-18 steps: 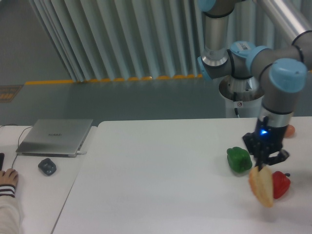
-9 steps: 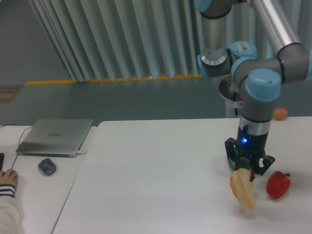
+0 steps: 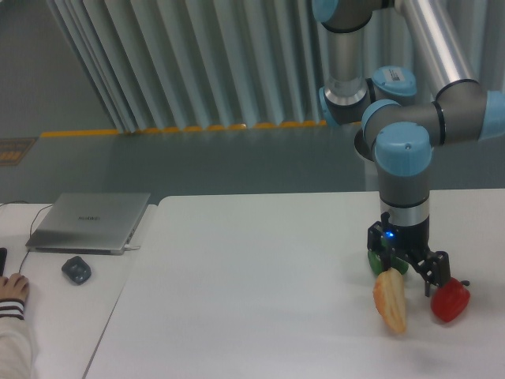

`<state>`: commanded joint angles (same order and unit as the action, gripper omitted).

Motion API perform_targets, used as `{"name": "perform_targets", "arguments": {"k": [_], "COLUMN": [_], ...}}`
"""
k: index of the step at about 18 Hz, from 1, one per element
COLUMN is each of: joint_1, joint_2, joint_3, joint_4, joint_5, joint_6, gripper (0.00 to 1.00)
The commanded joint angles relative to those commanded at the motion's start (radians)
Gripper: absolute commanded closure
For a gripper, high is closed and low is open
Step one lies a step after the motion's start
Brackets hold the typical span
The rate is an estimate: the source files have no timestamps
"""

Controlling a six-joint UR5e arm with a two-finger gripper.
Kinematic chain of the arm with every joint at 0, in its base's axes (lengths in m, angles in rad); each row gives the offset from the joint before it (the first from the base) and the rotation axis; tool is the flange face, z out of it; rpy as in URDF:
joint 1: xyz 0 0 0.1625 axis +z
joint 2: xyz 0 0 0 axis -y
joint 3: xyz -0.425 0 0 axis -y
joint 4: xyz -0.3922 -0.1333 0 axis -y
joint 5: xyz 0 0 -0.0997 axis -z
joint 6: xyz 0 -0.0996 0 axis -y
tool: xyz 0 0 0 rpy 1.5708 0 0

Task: Place the triangular bread on the table

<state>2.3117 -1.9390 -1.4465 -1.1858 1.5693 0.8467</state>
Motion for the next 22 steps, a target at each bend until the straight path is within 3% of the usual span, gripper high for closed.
{"name": "perform_targets", "arguments": {"k": [4,11,14,20,22], "joint_1": [0.058,0.061,0.055,0.072,0.078], "joint_2": [0.035,0.043,0.038,0.026,0.026], "joint_3": [0.011,0.011,-0.014,-0.008,-0.012], "joint_4": [0.0,0.003,0.101,0.107,0.104], "joint_5": [-0.104,-0.19,-0.135,-0.054,-0.035], "joint_6": [0.008,-0.052,-0.063,-0.032,0.096], "gripper": [0.0,0.0,0.0,0.0,0.0]}}
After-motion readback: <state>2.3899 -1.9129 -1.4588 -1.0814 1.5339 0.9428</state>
